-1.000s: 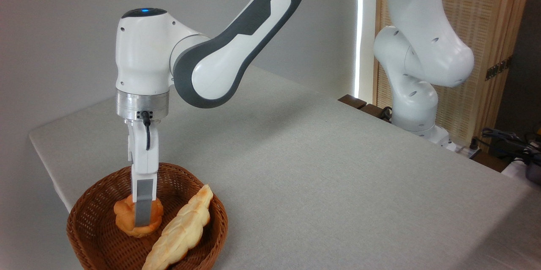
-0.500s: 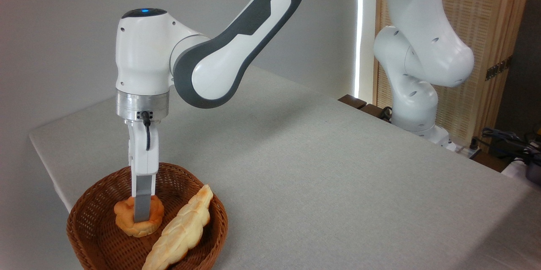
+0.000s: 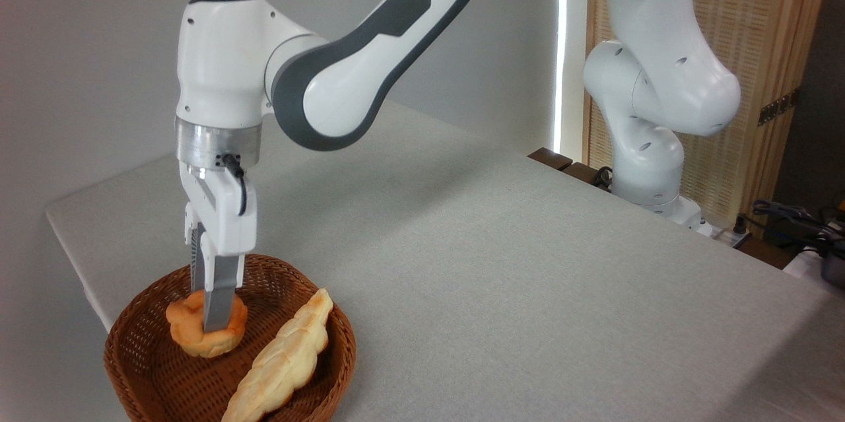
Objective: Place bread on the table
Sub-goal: 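Lift the bread roll out of the basket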
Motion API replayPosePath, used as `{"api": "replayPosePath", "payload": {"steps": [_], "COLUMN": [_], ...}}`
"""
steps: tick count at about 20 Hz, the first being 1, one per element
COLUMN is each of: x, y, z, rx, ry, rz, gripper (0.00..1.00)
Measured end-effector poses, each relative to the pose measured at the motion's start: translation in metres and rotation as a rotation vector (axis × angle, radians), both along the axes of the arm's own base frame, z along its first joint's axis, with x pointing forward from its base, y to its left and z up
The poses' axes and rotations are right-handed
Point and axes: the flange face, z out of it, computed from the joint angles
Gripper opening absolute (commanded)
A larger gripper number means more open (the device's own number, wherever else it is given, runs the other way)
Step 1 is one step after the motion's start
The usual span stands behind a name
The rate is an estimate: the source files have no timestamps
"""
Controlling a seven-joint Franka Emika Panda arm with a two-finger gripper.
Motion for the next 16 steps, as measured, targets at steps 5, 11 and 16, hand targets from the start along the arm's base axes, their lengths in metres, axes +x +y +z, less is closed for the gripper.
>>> {"api": "replayPosePath", "payload": {"steps": [5, 11, 16], "x": [-0.022, -0.054, -0.069], "y": [0.011, 0.011, 0.005], "z": [0.033, 0.052, 0.038], "rx": [-0.02, -0.026, -0.058], "ry": [0.106, 0.267, 0.404], "rz": [0.074, 0.097, 0.105], "gripper": [0.52, 0.52, 0.58]}}
